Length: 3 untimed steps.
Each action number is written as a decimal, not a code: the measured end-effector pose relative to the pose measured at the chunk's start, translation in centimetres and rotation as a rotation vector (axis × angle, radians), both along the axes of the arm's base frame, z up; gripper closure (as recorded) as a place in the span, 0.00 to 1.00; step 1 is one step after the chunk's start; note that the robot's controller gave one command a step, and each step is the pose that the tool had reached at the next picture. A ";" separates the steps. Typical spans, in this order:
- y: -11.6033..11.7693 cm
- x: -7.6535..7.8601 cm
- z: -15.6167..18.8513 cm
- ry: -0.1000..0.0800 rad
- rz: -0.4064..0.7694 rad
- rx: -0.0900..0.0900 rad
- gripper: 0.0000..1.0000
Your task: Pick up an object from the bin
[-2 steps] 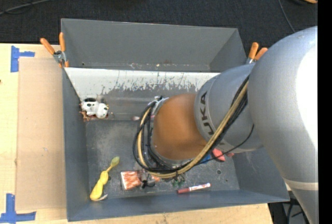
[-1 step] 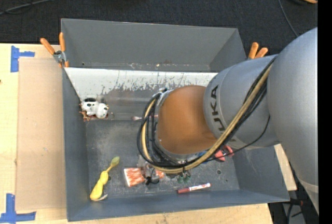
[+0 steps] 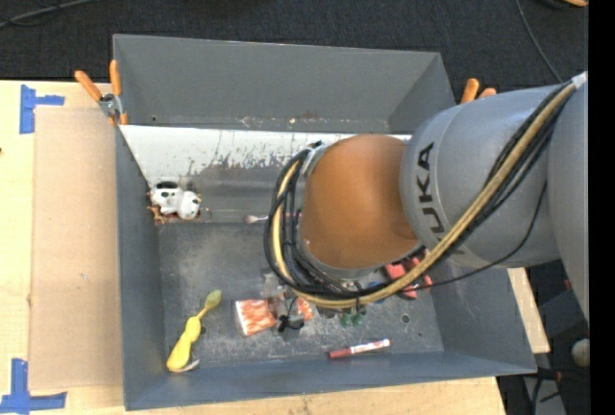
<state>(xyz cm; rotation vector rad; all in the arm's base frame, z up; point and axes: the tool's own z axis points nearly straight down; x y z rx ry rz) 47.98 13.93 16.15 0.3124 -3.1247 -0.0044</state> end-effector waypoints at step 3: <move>0.1 0.1 7.4 -0.004 0.000 0.001 1.00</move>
Offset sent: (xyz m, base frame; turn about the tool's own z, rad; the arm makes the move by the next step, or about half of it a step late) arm 0.0005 0.0003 0.0695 -0.0003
